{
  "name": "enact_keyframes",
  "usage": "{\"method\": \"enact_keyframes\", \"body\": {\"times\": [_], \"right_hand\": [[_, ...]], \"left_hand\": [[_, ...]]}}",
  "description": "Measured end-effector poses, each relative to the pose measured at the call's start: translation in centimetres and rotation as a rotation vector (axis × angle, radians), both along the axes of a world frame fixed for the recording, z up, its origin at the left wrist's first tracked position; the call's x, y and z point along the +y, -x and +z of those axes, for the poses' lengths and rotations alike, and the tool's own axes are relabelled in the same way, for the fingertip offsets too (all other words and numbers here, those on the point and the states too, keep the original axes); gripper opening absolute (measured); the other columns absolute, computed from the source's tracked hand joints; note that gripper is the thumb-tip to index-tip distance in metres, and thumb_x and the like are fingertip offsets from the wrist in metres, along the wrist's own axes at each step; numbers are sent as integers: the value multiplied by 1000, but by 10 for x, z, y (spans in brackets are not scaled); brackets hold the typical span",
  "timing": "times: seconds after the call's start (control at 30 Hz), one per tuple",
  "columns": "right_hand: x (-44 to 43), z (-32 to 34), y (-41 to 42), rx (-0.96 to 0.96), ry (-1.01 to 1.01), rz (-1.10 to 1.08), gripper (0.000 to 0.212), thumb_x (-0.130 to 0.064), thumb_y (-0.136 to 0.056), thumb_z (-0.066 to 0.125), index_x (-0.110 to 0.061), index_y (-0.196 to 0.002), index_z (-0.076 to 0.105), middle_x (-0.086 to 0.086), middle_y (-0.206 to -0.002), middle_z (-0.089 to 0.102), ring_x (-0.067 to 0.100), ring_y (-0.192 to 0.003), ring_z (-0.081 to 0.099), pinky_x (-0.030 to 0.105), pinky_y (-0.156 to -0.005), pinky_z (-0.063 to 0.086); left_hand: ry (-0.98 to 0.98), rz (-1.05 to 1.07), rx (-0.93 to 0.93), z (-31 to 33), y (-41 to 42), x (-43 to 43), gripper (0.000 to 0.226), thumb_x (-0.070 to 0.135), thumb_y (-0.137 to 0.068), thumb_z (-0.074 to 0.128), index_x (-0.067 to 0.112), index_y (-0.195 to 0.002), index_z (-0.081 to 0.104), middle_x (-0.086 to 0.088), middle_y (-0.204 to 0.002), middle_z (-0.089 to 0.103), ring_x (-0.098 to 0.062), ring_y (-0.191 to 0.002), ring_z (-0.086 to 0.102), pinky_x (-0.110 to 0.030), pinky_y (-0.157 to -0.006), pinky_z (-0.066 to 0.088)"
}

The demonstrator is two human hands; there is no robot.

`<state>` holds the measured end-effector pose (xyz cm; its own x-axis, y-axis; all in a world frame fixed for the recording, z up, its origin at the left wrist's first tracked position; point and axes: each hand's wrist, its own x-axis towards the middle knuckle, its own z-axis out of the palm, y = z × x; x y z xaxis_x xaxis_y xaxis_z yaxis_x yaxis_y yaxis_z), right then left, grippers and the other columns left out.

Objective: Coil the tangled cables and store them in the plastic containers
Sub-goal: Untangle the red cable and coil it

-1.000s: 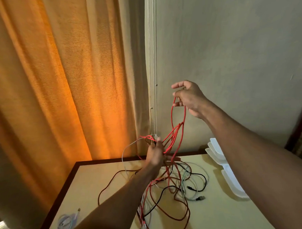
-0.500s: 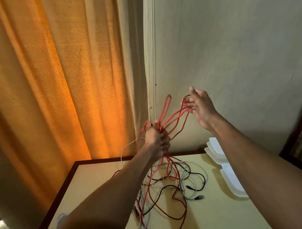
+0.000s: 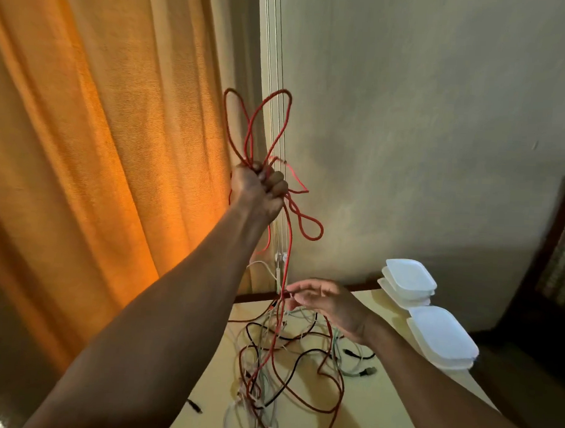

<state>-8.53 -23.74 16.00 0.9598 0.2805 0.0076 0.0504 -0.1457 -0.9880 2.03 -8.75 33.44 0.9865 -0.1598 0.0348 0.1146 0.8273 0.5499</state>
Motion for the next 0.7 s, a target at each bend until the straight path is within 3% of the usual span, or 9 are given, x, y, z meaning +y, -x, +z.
{"method": "enact_keyframes", "body": {"times": [0.13,0.23,0.3,0.37,0.43,0.5,0.6,0.7], "right_hand": [[11,7,3,-23,99,33,31,-43,-87,76,-39,-117,70,-3,-118,70,10,-119,63,34,-110,46],[25,6,2,-85,328,-9,22,-43,-95,67,-31,-114,68,-12,-111,70,7,-117,63,33,-105,48],[26,9,4,-91,265,-42,21,-36,-101,59,-19,-109,68,-1,-101,76,14,-105,71,39,-99,55],[16,19,2,-111,163,-137,19,-29,-103,55,-15,-104,68,8,-85,75,23,-79,75,44,-82,62],[0,31,-8,-182,99,-347,18,-30,-102,56,-19,-98,71,0,-64,64,23,-56,61,42,-62,62],[-17,52,-22,-258,-31,-537,18,-27,-102,59,-21,-93,74,-11,-51,51,16,-50,43,31,-47,46],[-34,99,-34,-312,-159,-642,17,-24,-101,63,-13,-94,74,-14,-48,47,11,-49,34,26,-48,35],[-35,146,-37,-405,-233,-533,16,-19,-99,64,-10,-89,73,-7,-71,68,11,-54,36,28,-51,36]], "left_hand": [[87,-3,65,-6,2,4,25,11,-83,30,21,-61,34,6,-52,23,-7,-37,16,-18,-29,12],[83,-3,76,0,2,3,32,12,-90,29,21,-60,34,6,-53,23,-7,-37,17,-19,-30,12],[52,1,81,4,2,5,32,12,-91,29,21,-61,34,6,-54,23,-7,-39,17,-19,-31,12],[-11,16,59,4,3,12,30,10,-89,28,22,-62,34,6,-54,24,-7,-39,17,-18,-31,12],[-101,40,45,-3,6,19,32,8,-91,25,22,-63,33,5,-49,26,-7,-36,17,-18,-31,9],[-212,50,58,-15,9,22,36,9,-97,23,20,-64,33,4,-46,28,-7,-34,17,-19,-32,8],[-338,42,97,-39,12,23,37,16,-103,25,20,-67,33,5,-46,28,-7,-34,18,-17,-32,9],[-350,15,151,-61,11,20,40,22,-107,27,18,-69,37,4,-48,31,-7,-36,21,-19,-32,15]]}}
